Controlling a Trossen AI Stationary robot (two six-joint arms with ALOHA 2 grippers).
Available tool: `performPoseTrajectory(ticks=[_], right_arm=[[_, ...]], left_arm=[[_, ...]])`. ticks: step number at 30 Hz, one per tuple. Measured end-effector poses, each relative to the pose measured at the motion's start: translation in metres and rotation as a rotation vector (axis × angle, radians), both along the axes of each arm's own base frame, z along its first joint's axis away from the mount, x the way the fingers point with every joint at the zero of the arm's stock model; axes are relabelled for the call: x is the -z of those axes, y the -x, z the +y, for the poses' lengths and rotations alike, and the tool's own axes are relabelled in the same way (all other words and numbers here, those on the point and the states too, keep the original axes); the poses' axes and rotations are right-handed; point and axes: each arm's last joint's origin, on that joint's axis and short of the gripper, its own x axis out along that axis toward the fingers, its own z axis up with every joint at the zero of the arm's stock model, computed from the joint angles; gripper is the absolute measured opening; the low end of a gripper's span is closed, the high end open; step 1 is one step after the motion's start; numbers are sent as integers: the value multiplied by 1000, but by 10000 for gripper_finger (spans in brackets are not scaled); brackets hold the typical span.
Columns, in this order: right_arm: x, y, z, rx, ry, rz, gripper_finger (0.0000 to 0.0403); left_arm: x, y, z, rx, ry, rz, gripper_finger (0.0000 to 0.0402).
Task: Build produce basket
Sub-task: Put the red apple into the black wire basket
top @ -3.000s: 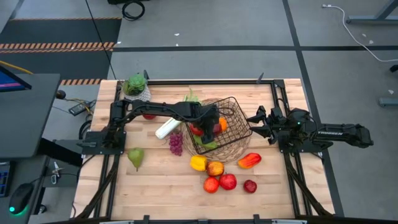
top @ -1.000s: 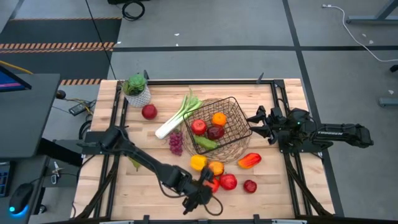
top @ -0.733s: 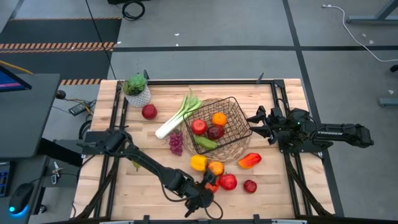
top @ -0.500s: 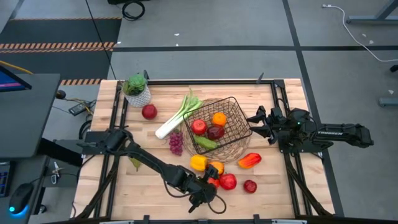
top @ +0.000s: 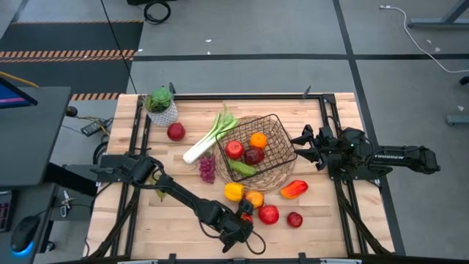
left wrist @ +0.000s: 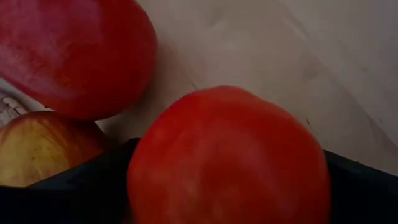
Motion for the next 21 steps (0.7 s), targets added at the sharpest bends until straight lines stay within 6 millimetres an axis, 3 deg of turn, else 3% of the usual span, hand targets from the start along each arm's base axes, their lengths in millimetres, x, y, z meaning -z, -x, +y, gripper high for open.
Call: performPoseTrajectory(ticks=[5,12,16,21], right_arm=[[0,0,0,0,0,-1,231],[0,0,0,0,0,0,231],[0,0,0,0,0,0,231],[0,0,0,0,0,0,231]], left_arm=[[-2,1,-1,-7,10,-2,394],[-9,1,-7,-12,-8,-22,347],[-25,0,-10,-20,-56,-4,343],[-63,-3,-8,-44,-177,6,350]])
